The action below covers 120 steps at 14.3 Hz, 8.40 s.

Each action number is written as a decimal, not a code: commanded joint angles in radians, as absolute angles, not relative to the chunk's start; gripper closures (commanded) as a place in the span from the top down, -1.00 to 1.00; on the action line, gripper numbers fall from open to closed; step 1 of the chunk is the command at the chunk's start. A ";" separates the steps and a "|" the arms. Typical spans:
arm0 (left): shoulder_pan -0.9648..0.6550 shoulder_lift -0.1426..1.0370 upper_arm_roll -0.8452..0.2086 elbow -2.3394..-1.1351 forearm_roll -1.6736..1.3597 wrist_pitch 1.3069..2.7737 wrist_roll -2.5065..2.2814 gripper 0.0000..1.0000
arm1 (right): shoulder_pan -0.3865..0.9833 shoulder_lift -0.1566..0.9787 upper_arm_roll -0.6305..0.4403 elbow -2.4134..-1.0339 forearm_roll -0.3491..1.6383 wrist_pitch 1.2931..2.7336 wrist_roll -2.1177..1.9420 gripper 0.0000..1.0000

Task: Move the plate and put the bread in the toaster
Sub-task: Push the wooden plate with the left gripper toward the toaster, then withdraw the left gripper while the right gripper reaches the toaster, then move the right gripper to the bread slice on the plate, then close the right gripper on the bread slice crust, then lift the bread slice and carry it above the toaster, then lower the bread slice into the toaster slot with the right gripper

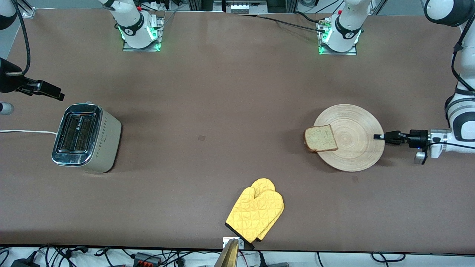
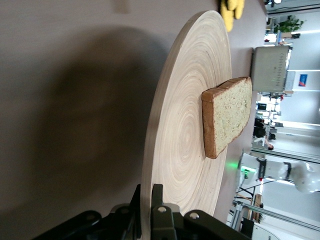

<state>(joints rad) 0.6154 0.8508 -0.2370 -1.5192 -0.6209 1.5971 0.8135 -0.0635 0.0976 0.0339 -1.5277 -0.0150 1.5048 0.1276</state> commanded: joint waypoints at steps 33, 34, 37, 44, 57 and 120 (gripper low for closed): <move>0.247 0.845 -0.351 -1.602 -0.673 1.922 0.779 1.00 | -0.046 0.135 0.046 -1.508 0.023 1.511 0.121 1.00; 0.274 0.839 -0.351 -1.573 -0.590 1.878 0.779 1.00 | -0.035 0.137 0.046 -1.509 0.029 1.512 0.127 1.00; 0.320 0.839 -0.353 -1.494 -0.421 1.740 0.772 1.00 | -0.021 0.165 0.044 -1.512 0.159 1.509 0.130 1.00; 0.333 0.783 -0.362 -1.261 -0.068 1.343 0.504 1.00 | 0.018 0.357 0.046 -1.513 0.411 1.598 0.132 1.00; 0.185 0.225 -0.208 -1.392 0.003 1.414 -0.072 1.00 | 0.298 0.437 0.054 -1.901 0.492 2.315 0.241 1.00; -0.003 -0.043 -0.100 -1.631 -0.002 1.575 -0.063 1.00 | 0.198 0.624 -0.232 -1.008 -0.235 1.255 -0.128 -1.00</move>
